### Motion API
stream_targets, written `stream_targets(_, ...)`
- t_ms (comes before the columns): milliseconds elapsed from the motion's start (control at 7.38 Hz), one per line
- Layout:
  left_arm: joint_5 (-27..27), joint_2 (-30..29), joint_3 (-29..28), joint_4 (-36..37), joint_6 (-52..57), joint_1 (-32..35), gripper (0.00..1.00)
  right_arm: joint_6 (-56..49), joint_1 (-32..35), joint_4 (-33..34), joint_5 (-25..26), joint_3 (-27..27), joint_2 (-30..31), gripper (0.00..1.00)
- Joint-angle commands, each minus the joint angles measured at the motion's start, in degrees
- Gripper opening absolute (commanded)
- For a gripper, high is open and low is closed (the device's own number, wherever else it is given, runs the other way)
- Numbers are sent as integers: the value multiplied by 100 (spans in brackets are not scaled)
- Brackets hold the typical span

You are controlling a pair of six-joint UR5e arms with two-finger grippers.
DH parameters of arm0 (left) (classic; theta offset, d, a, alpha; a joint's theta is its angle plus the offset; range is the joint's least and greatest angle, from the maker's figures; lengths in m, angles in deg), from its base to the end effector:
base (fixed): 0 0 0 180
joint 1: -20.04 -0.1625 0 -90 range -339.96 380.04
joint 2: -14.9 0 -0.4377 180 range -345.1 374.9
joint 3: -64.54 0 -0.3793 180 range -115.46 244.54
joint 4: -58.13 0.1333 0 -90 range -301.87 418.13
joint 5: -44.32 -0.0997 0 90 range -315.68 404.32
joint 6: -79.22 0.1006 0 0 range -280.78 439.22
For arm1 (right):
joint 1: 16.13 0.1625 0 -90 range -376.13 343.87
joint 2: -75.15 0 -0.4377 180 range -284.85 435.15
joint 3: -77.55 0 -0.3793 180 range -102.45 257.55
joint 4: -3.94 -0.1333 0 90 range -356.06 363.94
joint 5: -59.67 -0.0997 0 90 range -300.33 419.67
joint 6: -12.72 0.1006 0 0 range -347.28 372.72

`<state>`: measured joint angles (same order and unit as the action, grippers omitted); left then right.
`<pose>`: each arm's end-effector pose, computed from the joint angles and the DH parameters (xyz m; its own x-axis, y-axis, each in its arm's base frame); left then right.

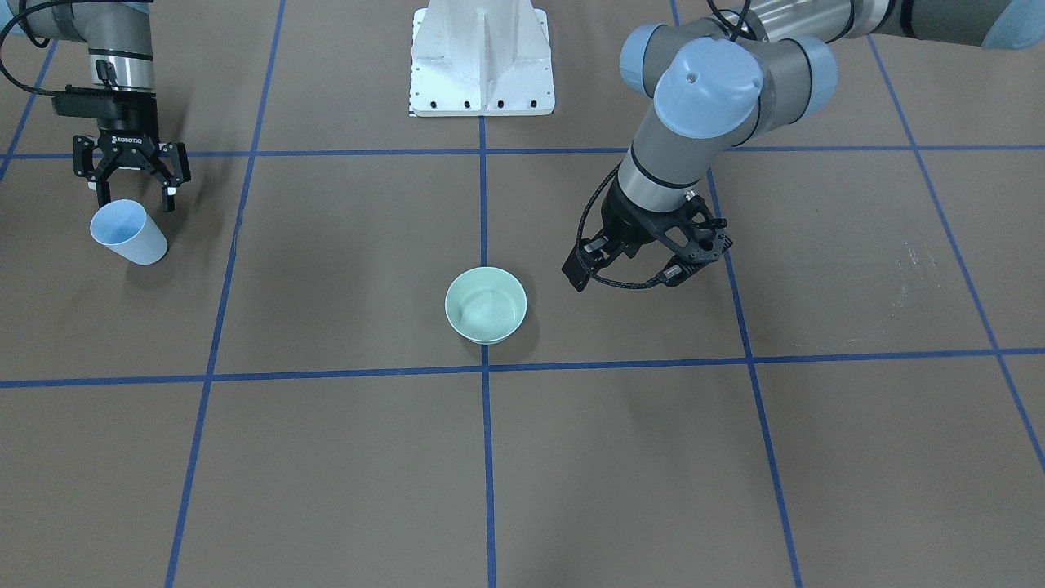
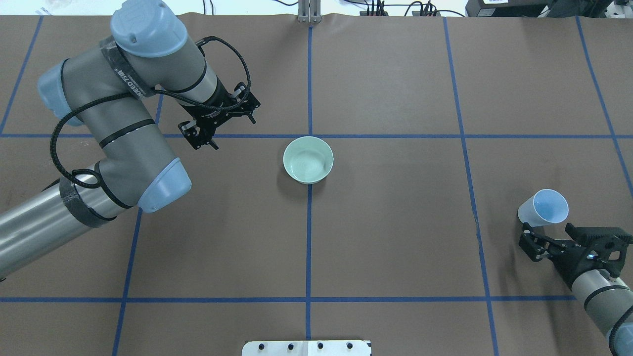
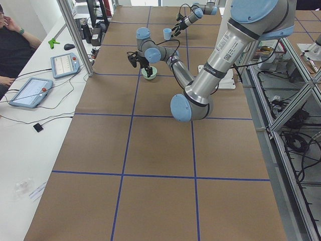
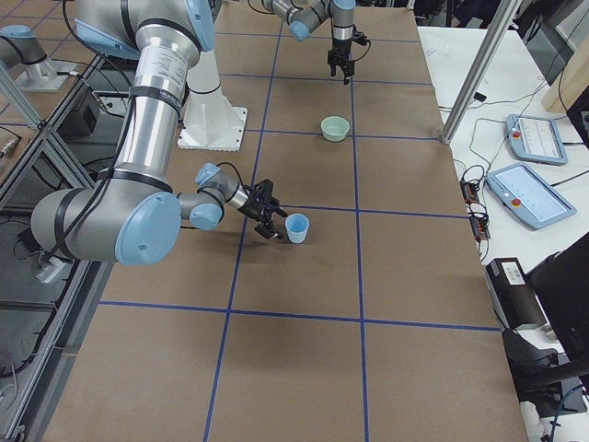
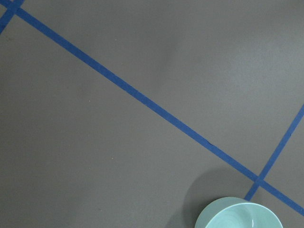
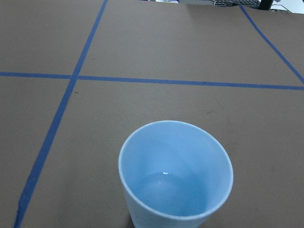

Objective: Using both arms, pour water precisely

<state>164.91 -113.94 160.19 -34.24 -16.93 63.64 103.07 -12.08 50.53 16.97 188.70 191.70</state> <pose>0.4332 -0.5260 0.2241 0.4575 -0.5631 -0.6882 0.3759 0.8239 -0.4241 -0.2871 -0.2281 0.5821 0.7829 0.0596 0.6193 -0.5041 0.6442 0.5753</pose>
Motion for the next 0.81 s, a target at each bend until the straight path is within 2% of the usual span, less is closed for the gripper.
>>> stream_targets(0,0,0,-3,0,0,9,100,0,0,0,400,-304,-219,100)
stream_targets(678,-9,0,-12,9,0,26,100,-70,17,0,683,-630,-448,100)
